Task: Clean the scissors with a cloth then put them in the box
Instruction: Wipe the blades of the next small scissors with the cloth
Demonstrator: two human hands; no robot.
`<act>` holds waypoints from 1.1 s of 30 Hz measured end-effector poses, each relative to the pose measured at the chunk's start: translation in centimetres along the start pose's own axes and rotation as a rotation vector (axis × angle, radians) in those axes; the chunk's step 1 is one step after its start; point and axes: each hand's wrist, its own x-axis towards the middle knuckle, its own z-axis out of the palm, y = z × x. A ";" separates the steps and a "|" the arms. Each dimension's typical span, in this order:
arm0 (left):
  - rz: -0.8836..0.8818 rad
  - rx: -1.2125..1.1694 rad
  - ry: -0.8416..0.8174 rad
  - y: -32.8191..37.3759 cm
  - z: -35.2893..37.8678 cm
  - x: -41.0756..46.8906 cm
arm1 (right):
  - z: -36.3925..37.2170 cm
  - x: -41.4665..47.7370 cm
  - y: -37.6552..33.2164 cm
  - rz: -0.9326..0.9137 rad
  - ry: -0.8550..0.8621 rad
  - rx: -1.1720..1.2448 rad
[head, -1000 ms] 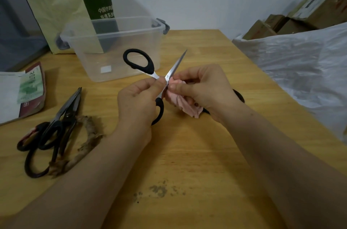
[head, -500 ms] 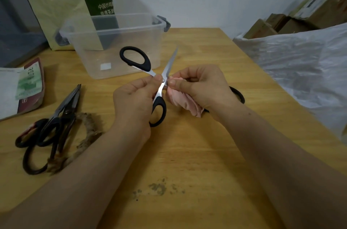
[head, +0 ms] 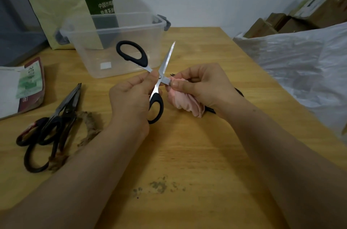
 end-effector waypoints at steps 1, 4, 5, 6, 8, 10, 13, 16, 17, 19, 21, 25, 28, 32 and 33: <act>-0.008 -0.012 0.009 0.1 0.0 0.0 | -0.1 0.1 -0.1 -0.002 -0.012 -0.015; -0.025 -0.042 0.041 0.2 -0.3 0.3 | -0.7 0.1 -0.1 -0.007 -0.038 -0.060; -0.023 -0.042 0.045 0.4 -0.4 0.5 | -1.0 0.1 0.0 0.003 -0.041 -0.092; -0.015 -0.044 0.045 0.5 -0.6 0.6 | -1.3 0.1 0.2 0.014 -0.029 -0.157; 0.000 -0.045 0.046 0.8 -0.9 1.0 | -2.0 0.2 0.7 0.043 0.041 -0.302; -0.003 -0.011 0.028 0.8 -1.1 1.2 | -2.8 0.1 0.7 0.047 0.149 -0.323; -0.023 0.023 -0.035 0.4 -1.0 1.0 | -3.9 0.1 0.0 -0.046 0.309 -0.348; -0.055 0.032 -0.089 0.1 -0.7 0.9 | -3.8 -0.1 -0.5 -0.186 0.366 -0.324; -0.068 0.030 -0.104 0.0 -0.6 0.8 | -3.4 -0.2 -0.6 -0.214 0.343 -0.303; -0.079 0.022 -0.125 0.1 -0.2 0.5 | -2.3 -0.5 -0.7 -0.238 0.271 -0.263; -0.048 0.048 -0.157 0.1 0.0 0.1 | -1.2 -0.5 -0.5 -0.271 0.222 -0.264; 0.016 0.110 -0.216 0.1 0.1 -0.3 | -0.3 -0.6 -0.2 -0.295 0.193 -0.256; 0.021 0.099 -0.229 0.0 0.2 -0.5 | 0.1 -0.6 -0.1 -0.303 0.201 -0.340; 0.016 0.089 -0.208 -0.1 0.1 -0.4 | 0.7 -0.7 -0.3 -0.338 0.170 -0.382; 0.015 0.090 -0.206 -0.2 0.1 -0.3 | 0.7 -0.6 -0.3 -0.335 0.164 -0.380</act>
